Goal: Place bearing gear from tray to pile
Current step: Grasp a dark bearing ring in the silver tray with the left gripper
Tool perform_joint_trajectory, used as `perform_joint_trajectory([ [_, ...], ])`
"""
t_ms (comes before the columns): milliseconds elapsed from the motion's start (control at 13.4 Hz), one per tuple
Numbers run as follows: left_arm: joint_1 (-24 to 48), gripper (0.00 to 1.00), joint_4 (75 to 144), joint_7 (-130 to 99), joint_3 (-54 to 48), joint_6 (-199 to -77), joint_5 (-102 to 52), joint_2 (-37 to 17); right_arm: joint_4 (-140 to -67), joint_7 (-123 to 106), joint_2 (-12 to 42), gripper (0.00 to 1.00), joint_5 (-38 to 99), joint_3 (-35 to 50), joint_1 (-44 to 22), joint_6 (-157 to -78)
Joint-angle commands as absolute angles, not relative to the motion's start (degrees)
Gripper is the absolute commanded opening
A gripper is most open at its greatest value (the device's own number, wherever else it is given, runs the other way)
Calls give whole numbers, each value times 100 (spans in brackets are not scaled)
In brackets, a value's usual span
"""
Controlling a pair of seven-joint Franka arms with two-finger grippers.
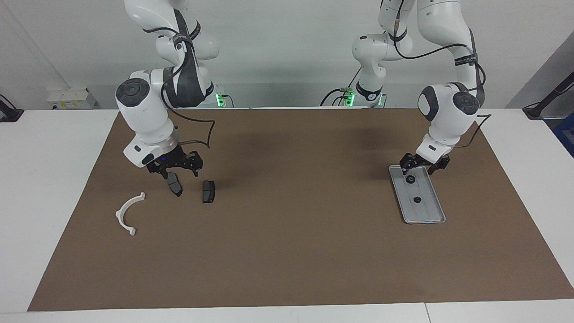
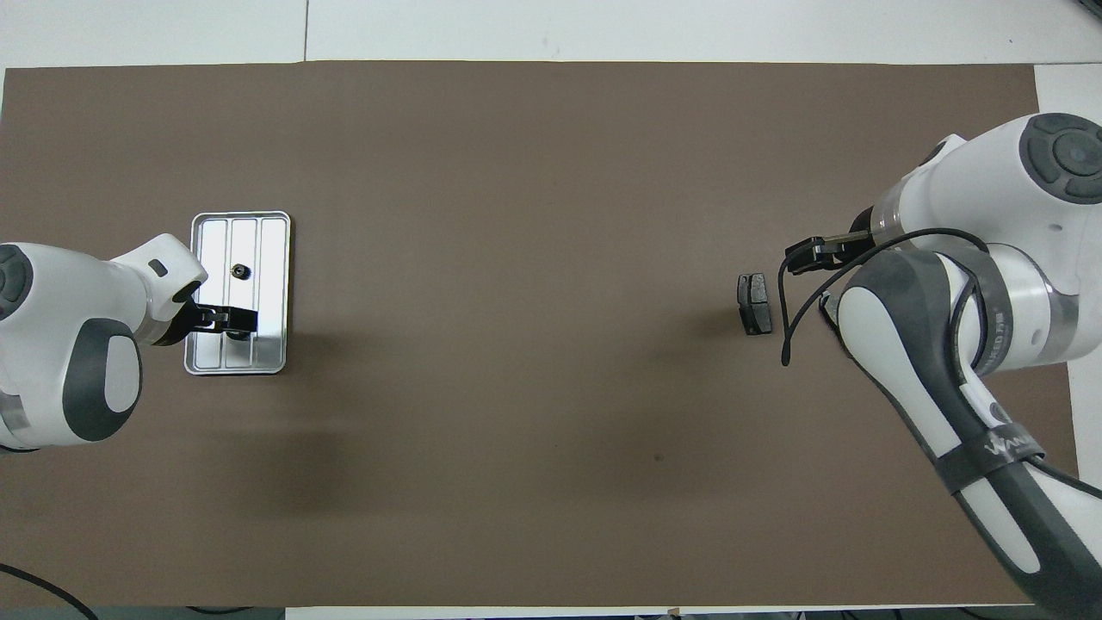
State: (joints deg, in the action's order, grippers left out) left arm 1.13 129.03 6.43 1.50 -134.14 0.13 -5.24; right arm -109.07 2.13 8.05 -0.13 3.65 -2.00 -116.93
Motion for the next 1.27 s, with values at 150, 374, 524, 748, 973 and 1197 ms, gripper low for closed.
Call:
perform_joint_trajectory([
  [150, 97, 100, 13078, 686, 132, -13701, 79, -694, -10934, 343, 782, 100, 62, 387, -202, -11751],
  [374, 132, 100, 13096, 686, 132, -13833, 79, -826, -10934, 343, 782, 100, 62, 387, -193, -11733],
  [524, 149, 99, 13096, 685, 132, -13887, 79, -870, -10934, 343, 782, 100, 62, 387, -193, -11733],
  [748, 158, 64, 13087, 642, 123, -13904, 79, -905, -10942, 378, 782, 100, 62, 387, -211, -11760],
  [973, 158, 0, 13043, 642, 123, -13878, 62, -914, -10942, 545, 782, 100, 62, 396, -211, -11760],
  [1197, 150, 0, 12702, 668, 114, -13547, 53, -923, -10942, 545, 782, 100, 62, 396, -211, -11768],
])
